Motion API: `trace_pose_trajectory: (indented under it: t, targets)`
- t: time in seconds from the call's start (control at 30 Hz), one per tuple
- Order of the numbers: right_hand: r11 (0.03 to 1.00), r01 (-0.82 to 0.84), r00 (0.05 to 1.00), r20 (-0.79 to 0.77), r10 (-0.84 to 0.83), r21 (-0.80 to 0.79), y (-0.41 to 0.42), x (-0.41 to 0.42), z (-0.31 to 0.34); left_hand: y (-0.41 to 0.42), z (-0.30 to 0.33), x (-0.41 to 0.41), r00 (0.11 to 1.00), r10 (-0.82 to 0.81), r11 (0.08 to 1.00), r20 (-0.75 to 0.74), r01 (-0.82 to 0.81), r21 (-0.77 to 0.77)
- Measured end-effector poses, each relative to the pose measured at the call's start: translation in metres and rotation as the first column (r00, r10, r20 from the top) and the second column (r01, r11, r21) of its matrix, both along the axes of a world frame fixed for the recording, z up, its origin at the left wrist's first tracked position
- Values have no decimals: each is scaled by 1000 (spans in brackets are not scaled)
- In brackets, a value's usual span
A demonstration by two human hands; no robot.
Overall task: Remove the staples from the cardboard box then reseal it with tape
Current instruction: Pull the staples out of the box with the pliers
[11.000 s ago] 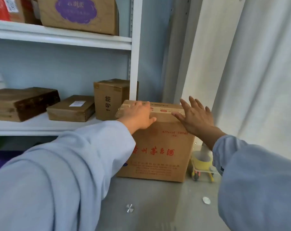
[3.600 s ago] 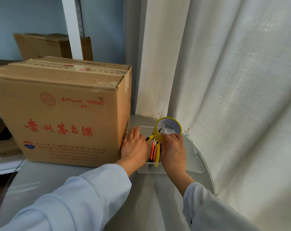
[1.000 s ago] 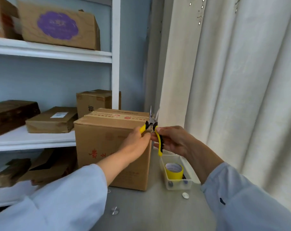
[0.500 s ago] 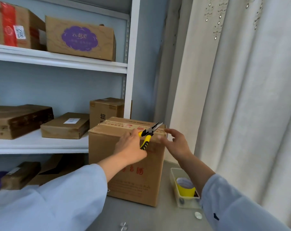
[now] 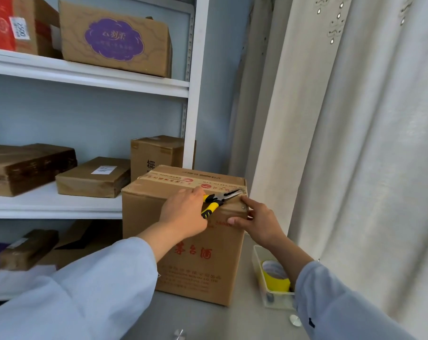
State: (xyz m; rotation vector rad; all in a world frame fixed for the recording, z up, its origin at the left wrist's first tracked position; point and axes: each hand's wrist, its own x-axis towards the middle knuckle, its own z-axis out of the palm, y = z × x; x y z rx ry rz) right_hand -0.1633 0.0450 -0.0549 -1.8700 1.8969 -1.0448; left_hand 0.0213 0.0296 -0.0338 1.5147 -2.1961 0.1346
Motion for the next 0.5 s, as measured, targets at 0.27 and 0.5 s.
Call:
trace_pose_trajectory:
  t: [0.27,0.5]
  targets:
    - [999,-47,999,1,47,6,37,6,3,30,19,21,993,-55,995,104,46,84]
    - [1000,-12,1000,-22,12,-20,78,14,6,63,28,40,973,-208,971,97,193,143]
